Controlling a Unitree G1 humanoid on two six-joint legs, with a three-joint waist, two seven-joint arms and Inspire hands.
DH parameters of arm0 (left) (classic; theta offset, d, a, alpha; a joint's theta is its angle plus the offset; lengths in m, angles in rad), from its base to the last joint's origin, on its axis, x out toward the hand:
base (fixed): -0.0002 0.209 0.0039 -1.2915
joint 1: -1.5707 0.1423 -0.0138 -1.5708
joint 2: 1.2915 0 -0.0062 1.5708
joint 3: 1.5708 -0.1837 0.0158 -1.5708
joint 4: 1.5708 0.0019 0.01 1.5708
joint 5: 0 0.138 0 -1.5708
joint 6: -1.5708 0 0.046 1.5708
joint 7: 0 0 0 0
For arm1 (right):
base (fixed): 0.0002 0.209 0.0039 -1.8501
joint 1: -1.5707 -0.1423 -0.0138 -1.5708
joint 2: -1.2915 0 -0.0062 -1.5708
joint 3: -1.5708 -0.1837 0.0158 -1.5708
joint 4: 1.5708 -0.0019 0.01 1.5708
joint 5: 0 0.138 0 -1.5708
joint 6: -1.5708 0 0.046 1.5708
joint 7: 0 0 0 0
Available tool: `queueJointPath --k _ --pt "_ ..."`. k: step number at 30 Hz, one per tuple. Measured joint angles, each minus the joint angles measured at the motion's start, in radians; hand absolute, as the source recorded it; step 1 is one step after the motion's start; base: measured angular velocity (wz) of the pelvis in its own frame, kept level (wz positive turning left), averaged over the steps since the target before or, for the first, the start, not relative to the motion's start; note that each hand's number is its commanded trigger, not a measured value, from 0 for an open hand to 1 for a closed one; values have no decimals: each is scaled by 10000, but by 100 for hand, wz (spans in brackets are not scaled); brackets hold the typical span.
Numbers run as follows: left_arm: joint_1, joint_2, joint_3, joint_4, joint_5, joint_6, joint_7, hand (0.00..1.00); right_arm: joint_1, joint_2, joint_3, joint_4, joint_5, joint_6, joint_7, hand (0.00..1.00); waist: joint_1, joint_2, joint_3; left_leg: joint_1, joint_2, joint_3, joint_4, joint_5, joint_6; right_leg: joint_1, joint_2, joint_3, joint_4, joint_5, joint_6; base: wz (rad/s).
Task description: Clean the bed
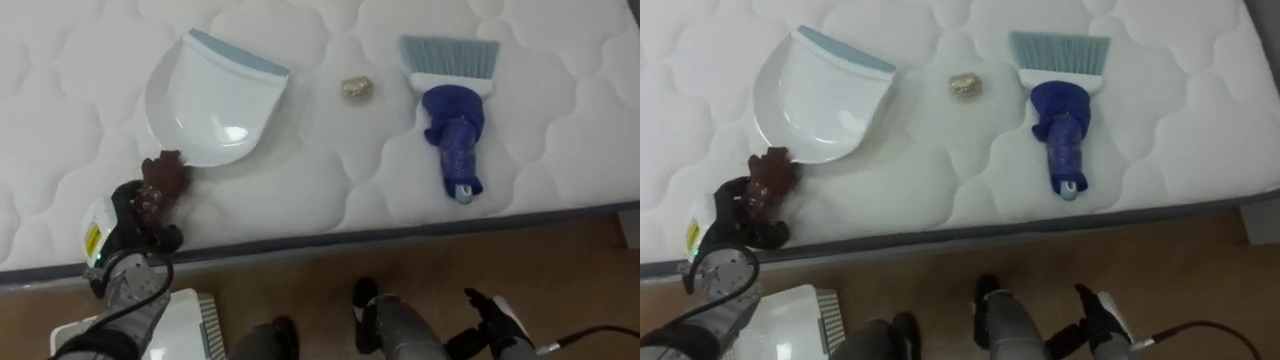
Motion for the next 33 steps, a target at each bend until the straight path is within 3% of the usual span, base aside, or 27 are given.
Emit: queueJointPath --k 7,33 --pt "-59 -14 -44 11 -17 246 -218 100 -19 -3 95 6 25 14 6 0 -14 6 5 -121 -2 66 175 -69 123 -135 -64 -20 139 3 28 -1" --pt "-338 -96 -693 421 -17 726 -464 100 -69 1 649 11 377 319 -204 0 -55 25 25 38 -77 132 113 -200 142 -112 -165 38 329 -230 64 0"
